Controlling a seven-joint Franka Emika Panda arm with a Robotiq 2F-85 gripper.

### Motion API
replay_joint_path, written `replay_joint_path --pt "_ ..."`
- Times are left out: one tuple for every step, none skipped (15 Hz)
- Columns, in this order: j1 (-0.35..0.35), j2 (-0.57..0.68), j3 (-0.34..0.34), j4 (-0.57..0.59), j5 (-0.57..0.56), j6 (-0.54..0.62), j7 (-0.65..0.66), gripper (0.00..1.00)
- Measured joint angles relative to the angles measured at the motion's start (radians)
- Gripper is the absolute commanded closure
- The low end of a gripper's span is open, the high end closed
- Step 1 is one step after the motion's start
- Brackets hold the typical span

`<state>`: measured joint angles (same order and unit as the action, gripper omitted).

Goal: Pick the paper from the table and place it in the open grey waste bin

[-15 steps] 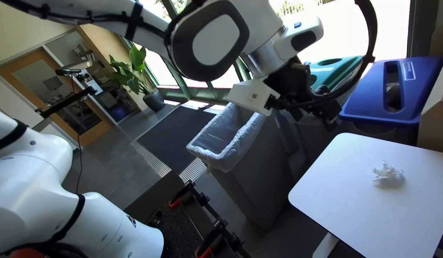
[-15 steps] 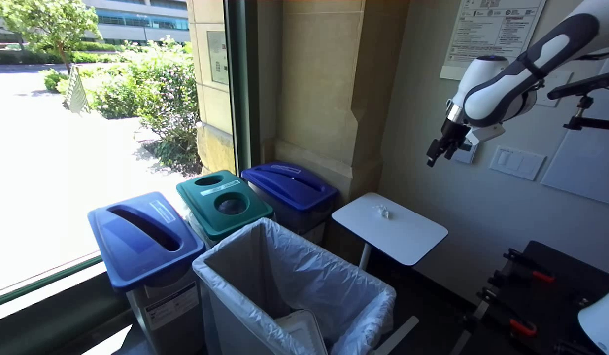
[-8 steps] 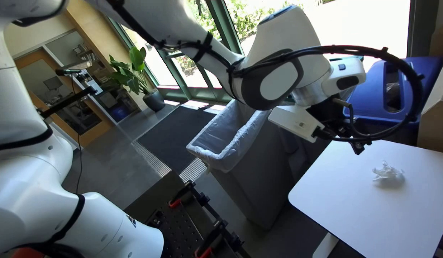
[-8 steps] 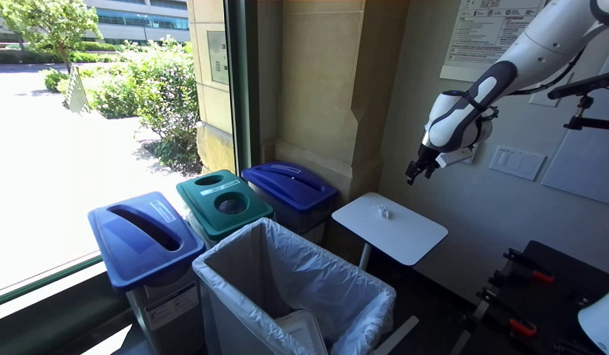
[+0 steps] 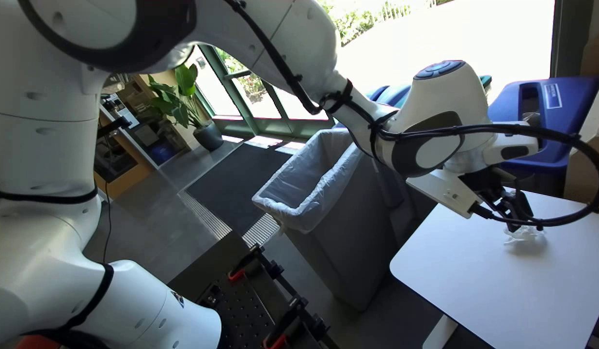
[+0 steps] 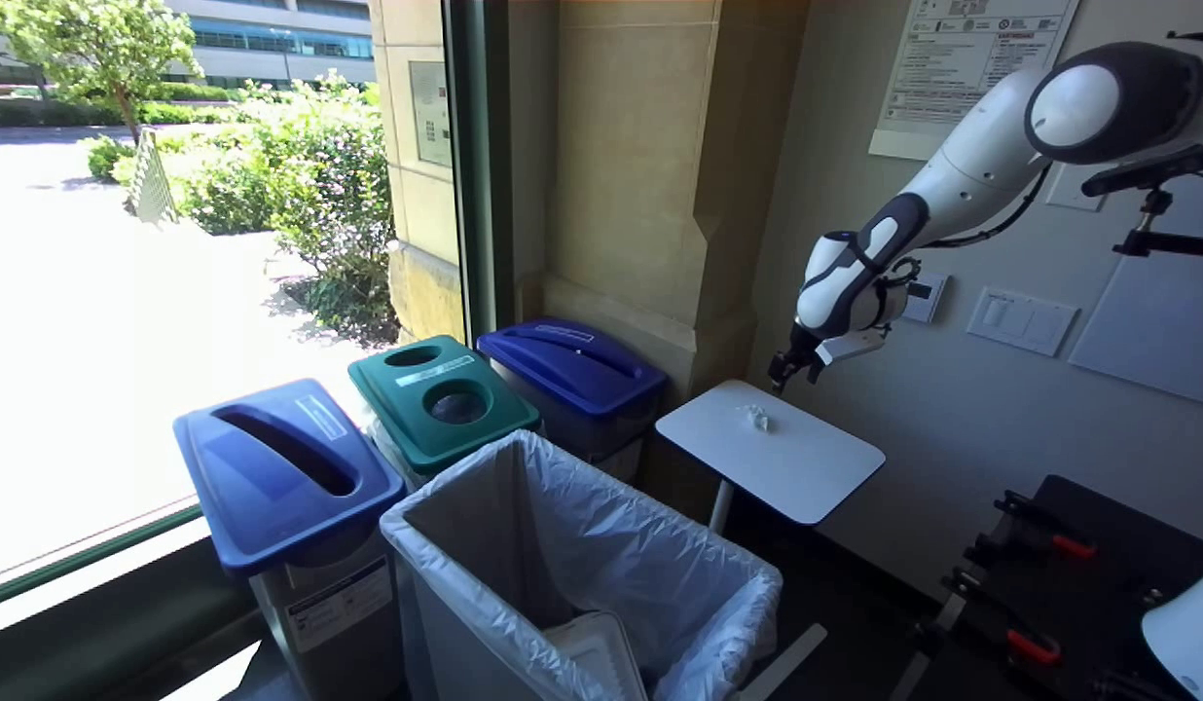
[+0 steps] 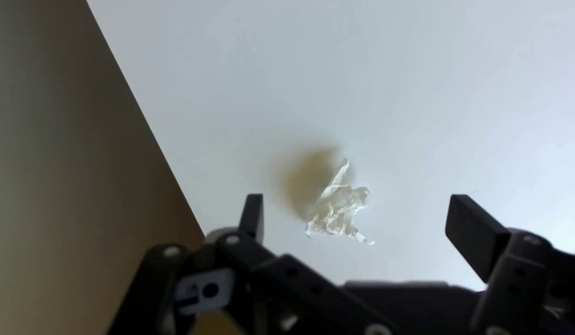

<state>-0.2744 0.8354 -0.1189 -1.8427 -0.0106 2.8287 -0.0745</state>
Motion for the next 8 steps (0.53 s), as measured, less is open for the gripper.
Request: replay_joint_path --pt "-0.004 0.040 0.001 0.047 0.004 -0.017 0.002 0.00" --pt "-0.007 0.075 0.002 0.092 0.009 -0.039 0.004 0.00" --pt "-0.007 0.098 0.001 0.114 0.010 -0.041 0.004 0.00" --pt "-0.007 0.103 0.001 0.116 0.010 -0.041 0.004 0.00" --pt "-0.007 0.103 0.001 0.115 0.010 -0.041 0.004 0.00" --pt "-0.006 0.103 0.001 0.115 0.010 -0.041 0.004 0.00" --pt "-0.006 0.102 0.001 0.116 0.010 -0.041 0.004 0.00" --pt "-0.006 0.102 0.001 0.116 0.010 -0.041 0.004 0.00"
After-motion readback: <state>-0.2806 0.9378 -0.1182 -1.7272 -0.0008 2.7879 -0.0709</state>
